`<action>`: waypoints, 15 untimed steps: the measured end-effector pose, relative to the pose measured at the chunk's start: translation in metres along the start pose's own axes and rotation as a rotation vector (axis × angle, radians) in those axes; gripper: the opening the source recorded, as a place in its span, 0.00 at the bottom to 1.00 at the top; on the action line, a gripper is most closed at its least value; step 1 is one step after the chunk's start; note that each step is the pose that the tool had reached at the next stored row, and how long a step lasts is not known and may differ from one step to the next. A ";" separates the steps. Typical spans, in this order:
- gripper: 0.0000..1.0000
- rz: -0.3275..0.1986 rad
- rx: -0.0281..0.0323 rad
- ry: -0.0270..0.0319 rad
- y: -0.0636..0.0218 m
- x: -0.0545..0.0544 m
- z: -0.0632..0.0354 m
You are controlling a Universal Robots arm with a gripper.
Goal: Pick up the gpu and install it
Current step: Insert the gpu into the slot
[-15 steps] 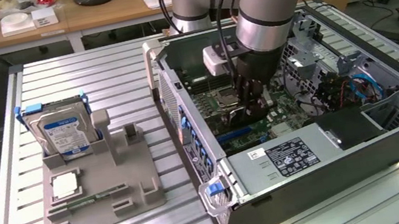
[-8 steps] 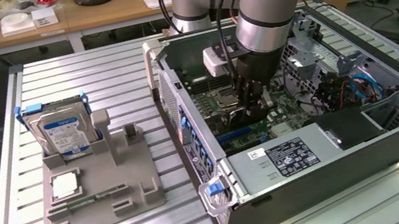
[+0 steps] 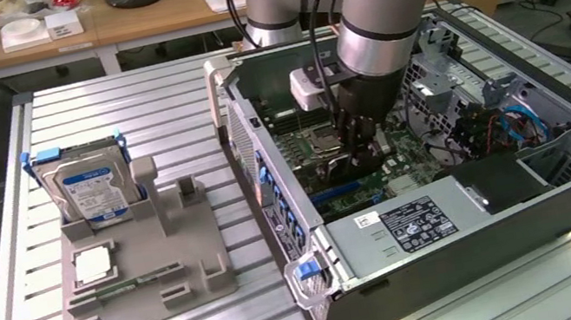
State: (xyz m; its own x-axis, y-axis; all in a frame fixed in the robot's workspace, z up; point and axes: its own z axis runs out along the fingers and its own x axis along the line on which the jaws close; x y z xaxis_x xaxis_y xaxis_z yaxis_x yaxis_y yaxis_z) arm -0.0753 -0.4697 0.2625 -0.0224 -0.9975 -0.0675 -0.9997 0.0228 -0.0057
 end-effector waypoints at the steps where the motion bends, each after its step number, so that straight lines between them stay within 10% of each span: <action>1: 0.27 0.000 0.0000 0.0000 0.0000 0.000 0.0000; 15: 0.27 -0.003 -0.0002 0.0001 0.0012 0.000 0.0059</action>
State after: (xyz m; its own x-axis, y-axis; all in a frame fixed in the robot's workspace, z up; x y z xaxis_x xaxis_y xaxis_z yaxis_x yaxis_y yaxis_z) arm -0.0765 -0.4693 0.2565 -0.0194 -0.9975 -0.0673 -0.9998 0.0198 -0.0057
